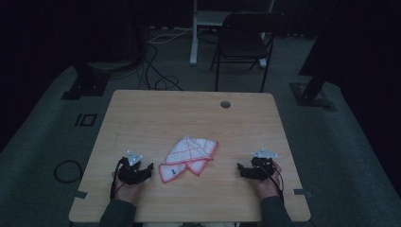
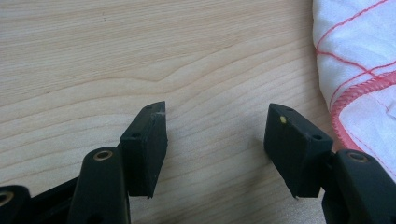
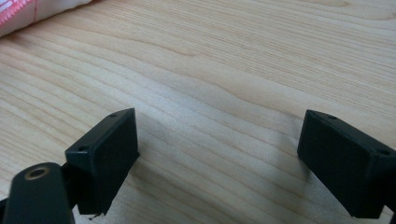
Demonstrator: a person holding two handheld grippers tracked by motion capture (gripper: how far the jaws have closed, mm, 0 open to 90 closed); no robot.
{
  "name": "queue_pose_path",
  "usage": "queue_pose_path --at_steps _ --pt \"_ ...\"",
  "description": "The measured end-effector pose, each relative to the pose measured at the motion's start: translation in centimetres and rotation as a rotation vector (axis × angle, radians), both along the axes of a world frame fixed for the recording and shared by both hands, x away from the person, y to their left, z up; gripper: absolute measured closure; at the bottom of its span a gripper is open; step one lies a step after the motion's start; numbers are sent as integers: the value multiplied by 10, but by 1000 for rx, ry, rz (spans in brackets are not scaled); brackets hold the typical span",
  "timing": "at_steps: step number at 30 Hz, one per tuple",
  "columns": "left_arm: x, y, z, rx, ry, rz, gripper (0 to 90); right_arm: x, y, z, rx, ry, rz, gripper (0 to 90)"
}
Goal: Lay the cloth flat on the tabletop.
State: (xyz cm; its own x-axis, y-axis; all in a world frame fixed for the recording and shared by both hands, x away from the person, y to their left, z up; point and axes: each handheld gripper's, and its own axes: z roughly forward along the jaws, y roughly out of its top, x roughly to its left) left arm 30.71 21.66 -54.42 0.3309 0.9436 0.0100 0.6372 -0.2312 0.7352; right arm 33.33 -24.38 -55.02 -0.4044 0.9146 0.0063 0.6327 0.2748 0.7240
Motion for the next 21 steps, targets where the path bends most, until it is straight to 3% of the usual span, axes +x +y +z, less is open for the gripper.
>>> queue_pose_path --at_steps 8,21 --pt "0 0 0 -1 -1 3 408 0 0 0 2 -3 4 134" --pt "1 4 1 -8 1 11 504 -1 0 0 3 -5 18 160"
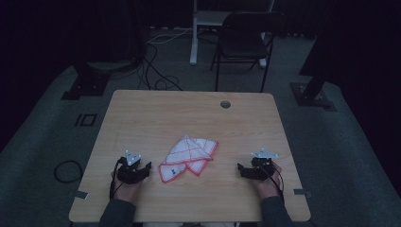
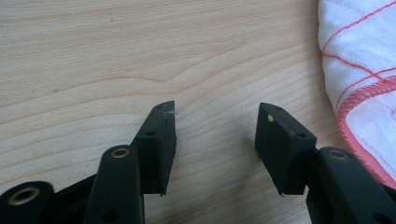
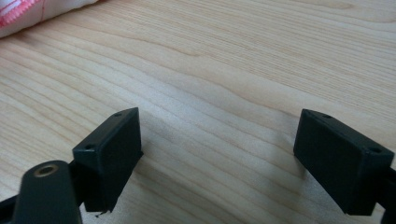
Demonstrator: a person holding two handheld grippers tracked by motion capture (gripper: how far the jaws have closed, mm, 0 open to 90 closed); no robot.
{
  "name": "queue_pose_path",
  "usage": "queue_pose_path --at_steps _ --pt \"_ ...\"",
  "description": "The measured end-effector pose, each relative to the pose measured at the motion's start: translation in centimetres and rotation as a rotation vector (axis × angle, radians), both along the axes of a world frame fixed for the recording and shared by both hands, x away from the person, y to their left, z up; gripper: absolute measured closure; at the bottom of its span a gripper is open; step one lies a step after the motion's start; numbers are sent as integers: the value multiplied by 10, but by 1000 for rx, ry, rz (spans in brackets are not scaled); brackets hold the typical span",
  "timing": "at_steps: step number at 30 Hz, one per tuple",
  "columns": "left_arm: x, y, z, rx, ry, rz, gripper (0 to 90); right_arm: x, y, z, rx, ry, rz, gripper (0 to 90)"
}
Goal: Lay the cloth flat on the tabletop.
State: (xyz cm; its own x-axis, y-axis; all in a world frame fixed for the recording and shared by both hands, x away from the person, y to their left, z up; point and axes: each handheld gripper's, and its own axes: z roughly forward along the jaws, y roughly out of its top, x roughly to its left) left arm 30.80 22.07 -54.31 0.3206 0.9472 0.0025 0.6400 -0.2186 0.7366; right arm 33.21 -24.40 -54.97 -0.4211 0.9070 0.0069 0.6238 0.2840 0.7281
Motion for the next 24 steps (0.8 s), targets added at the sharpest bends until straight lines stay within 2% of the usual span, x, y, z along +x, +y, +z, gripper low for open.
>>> queue_pose_path --at_steps 4,5,10,15,21,24 --pt "1 2 0 -8 1 8 513 -1 0 0 1 -2 3 191" --pt "1 3 0 -9 3 11 514 -2 1 1 1 -2 6 231" --pt "0 4 1 -11 9 18 516 -3 2 3 1 -5 10 300" --pt "-1 3 3 -14 5 15 516 -5 4 4 -6 -15 18 339" --pt "-4 0 5 -8 -1 -3 518 -9 7 10 10 -39 45 420" --pt "-5 -3 6 -2 -6 -17 518 -10 10 12 16 -36 65 429"
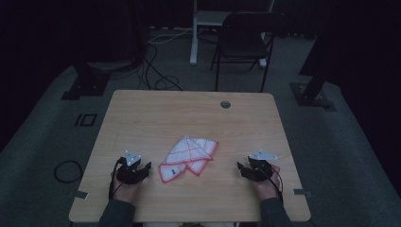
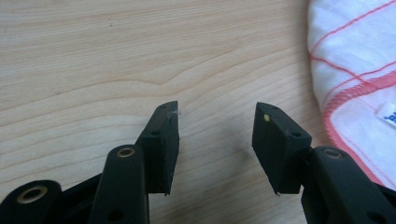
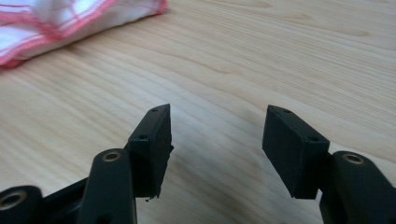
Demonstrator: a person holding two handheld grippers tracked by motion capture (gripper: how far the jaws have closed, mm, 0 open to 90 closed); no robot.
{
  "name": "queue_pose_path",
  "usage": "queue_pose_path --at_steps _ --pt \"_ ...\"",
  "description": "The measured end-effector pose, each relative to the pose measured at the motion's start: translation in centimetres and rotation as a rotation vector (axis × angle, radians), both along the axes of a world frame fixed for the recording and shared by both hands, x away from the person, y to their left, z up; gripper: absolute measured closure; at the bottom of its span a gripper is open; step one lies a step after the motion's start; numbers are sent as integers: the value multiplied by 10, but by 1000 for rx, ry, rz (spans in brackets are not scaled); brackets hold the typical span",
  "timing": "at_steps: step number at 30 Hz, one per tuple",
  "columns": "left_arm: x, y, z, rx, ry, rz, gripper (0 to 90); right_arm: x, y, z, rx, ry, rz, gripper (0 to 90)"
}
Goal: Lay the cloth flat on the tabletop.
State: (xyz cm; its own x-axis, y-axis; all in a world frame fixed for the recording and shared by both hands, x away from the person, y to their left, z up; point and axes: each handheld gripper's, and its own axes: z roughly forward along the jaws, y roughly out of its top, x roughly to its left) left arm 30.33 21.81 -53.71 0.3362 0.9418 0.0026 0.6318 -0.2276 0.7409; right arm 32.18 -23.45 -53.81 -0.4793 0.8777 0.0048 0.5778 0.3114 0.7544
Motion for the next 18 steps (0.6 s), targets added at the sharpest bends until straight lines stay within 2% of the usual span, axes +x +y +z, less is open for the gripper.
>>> queue_pose_path --at_steps 3,11,13,18 --pt "-1 -2 1 5 -3 -9 519 -2 6 2 -2 -6 29 457" --pt "-4 -9 4 15 -18 -41 525 -5 12 7 22 -25 59 515" --pt "-5 -11 4 19 -17 -54 527 -7 16 9 24 -33 78 560" --pt "-6 -13 4 17 -21 -62 527 -8 23 13 26 -52 107 602"
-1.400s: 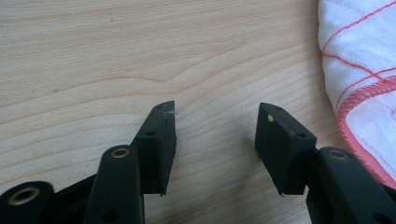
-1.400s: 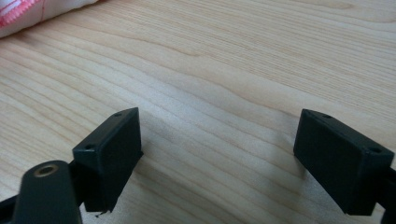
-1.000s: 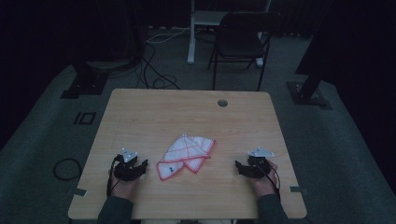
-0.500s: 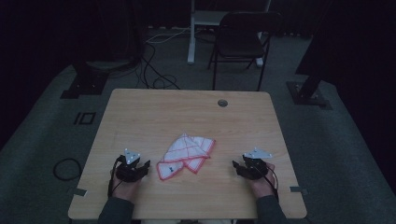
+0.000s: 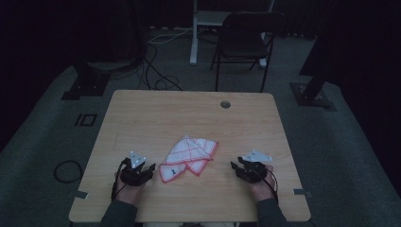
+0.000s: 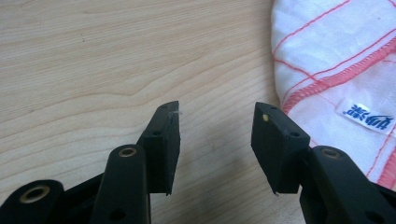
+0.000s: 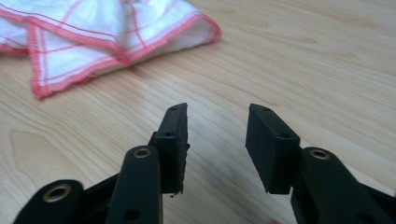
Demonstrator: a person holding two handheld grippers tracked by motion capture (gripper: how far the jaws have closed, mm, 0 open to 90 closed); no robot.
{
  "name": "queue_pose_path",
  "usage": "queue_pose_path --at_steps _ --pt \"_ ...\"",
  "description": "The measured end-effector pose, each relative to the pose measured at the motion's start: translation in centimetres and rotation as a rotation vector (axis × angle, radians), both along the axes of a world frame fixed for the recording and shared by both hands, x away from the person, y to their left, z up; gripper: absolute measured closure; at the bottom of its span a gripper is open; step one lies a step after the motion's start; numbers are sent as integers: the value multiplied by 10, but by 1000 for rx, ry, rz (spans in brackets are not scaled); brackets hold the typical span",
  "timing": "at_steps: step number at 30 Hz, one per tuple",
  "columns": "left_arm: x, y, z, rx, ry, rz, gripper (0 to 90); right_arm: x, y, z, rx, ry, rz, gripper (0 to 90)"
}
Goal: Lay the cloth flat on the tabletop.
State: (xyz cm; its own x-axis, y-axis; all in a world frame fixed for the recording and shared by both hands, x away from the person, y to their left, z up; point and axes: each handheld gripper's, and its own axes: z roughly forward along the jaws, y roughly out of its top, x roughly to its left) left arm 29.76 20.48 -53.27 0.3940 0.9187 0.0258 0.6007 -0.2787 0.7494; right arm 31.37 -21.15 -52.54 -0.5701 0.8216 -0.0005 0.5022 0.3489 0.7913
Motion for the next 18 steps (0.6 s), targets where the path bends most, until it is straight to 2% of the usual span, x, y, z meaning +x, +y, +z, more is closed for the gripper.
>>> queue_pose_path --at_steps 9,18 --pt "-2 -8 2 5 -8 -32 528 0 14 4 -2 -10 44 646" --pt "-2 -20 9 18 -30 -90 531 3 26 4 -6 -5 77 686"
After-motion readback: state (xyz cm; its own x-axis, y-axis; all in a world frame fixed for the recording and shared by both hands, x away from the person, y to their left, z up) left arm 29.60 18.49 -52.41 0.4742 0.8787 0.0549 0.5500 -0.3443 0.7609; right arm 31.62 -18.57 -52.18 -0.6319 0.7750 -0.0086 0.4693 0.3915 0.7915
